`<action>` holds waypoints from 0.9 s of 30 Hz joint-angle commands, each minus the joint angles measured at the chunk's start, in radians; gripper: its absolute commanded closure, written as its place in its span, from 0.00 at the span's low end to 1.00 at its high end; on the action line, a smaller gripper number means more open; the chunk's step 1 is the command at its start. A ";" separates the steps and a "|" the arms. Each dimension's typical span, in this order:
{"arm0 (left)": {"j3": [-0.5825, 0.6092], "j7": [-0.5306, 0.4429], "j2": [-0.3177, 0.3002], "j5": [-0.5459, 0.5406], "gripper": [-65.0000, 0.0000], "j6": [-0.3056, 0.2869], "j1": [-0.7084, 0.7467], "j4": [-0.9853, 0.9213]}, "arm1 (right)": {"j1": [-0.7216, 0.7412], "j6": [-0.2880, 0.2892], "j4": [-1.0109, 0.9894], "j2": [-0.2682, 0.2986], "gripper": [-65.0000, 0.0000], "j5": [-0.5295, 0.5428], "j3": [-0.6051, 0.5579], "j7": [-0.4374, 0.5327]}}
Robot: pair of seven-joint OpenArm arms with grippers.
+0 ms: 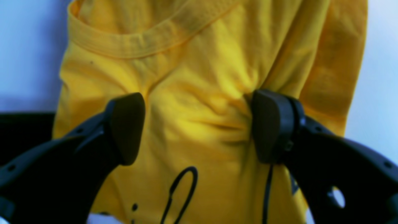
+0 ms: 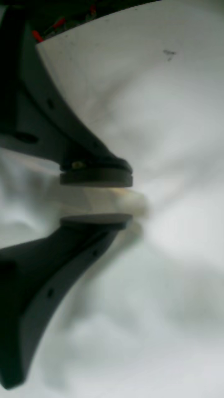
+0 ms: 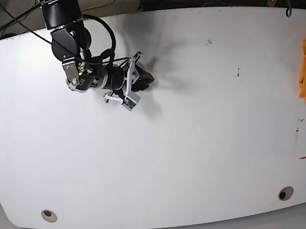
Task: Fold the T-shirt properly
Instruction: 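Release the shirt with the left gripper and raise both grippers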
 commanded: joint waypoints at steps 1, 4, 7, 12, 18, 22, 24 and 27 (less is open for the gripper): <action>-0.005 0.014 -0.044 0.016 0.24 -0.038 -0.003 0.012 | 0.017 0.007 0.021 0.001 0.80 0.019 0.004 0.021; -0.019 0.018 -0.056 0.014 0.30 -0.088 -0.003 0.074 | 0.019 0.007 0.035 0.001 0.80 0.017 0.004 0.023; -0.086 0.051 -0.051 0.014 0.38 -0.092 0.042 0.196 | 0.014 0.007 0.081 0.006 0.80 0.013 0.004 0.025; -0.117 0.143 0.015 0.014 0.36 -0.092 0.053 0.405 | 0.017 0.007 0.130 0.040 0.80 -0.015 0.005 0.026; -0.032 0.141 0.214 0.023 0.30 -0.048 -0.030 0.603 | -0.030 -0.095 0.234 0.046 0.80 -0.257 0.005 0.178; 0.073 0.132 0.303 0.023 0.29 0.042 -0.058 0.657 | -0.098 -0.170 0.236 0.051 0.79 -0.406 0.035 0.399; 0.115 0.086 0.349 0.023 0.29 0.071 -0.058 0.661 | -0.132 -0.190 0.222 0.038 0.79 -0.450 0.101 0.508; 0.184 -0.046 0.420 0.028 0.29 0.122 -0.041 0.660 | -0.176 -0.202 0.185 -0.003 0.79 -0.489 0.193 0.658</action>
